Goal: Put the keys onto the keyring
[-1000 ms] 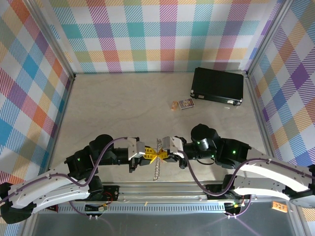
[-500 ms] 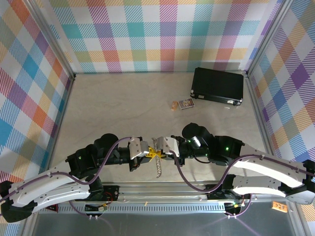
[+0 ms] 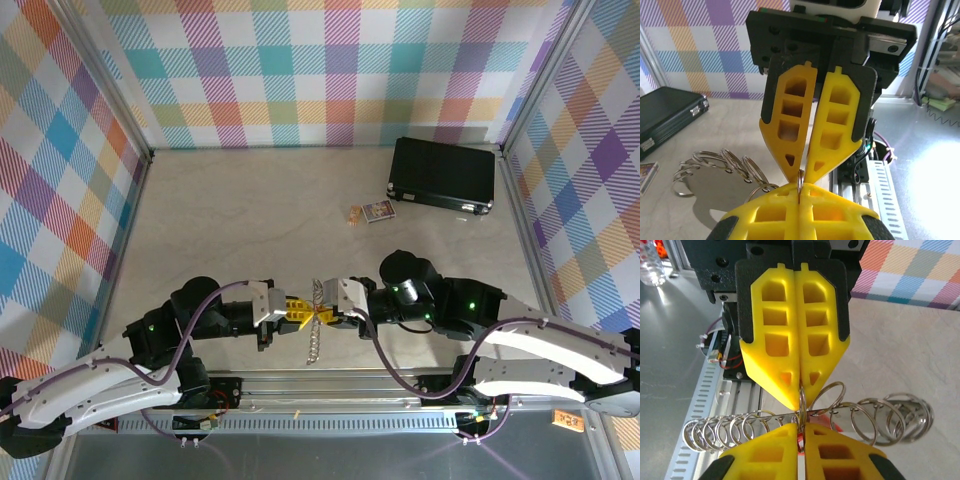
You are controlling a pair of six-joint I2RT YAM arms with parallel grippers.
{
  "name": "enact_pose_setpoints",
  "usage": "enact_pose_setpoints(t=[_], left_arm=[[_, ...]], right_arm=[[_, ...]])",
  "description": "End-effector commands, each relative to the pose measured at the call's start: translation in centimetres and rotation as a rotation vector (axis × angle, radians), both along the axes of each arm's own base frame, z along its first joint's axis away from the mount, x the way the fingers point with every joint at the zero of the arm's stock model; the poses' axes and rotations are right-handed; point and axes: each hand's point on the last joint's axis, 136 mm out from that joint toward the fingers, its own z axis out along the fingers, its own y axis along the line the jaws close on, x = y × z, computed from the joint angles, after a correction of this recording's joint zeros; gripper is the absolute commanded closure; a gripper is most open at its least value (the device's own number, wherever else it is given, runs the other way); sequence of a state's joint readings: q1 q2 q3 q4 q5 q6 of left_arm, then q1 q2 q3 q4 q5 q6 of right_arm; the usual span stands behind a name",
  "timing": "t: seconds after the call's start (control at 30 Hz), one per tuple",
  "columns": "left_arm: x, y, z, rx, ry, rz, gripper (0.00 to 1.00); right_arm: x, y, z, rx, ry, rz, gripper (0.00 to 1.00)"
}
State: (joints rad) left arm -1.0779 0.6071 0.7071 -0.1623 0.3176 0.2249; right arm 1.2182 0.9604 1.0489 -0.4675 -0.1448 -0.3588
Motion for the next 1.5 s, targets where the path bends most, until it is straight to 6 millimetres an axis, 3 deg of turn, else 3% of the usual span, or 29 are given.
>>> enact_pose_setpoints(t=[0.0,0.2,0.37,0.7,1.03,1.47], left_arm=[[-0.5,-0.2,2.7,-0.109,-0.029,-0.034,1.00],[-1.0,-0.5,3.5,-0.143,-0.035,-0.065,1.00],[-1.5,-0.8,4.2,-0.174,-0.028,-0.105,1.00],[-2.2,-0.8,5.1,-0.210,-0.018,-0.147,1.00],[-2.2,-0.7,4.9,-0.224,-0.013,-0.146,1.00],[-2.3,-0.7,4.6,-0.226,-0.005,-0.151,1.00]], right_arm=[[-1.3,-0.1,-0.1,0.006,0.031,0.050,0.92],[-1.2,-0.3,-0.2,0.002,0.031,0.044,0.96],[-1.3,-0.6,-0.4,0.008,0.032,0.039,0.89],[-2.0,-0.9,0.8,0.066,0.030,0.068,0.86],[-2.5,-1.4,2.4,0.163,0.018,0.081,0.71],[-2.6,-1.3,3.1,0.213,0.015,0.085,0.65]])
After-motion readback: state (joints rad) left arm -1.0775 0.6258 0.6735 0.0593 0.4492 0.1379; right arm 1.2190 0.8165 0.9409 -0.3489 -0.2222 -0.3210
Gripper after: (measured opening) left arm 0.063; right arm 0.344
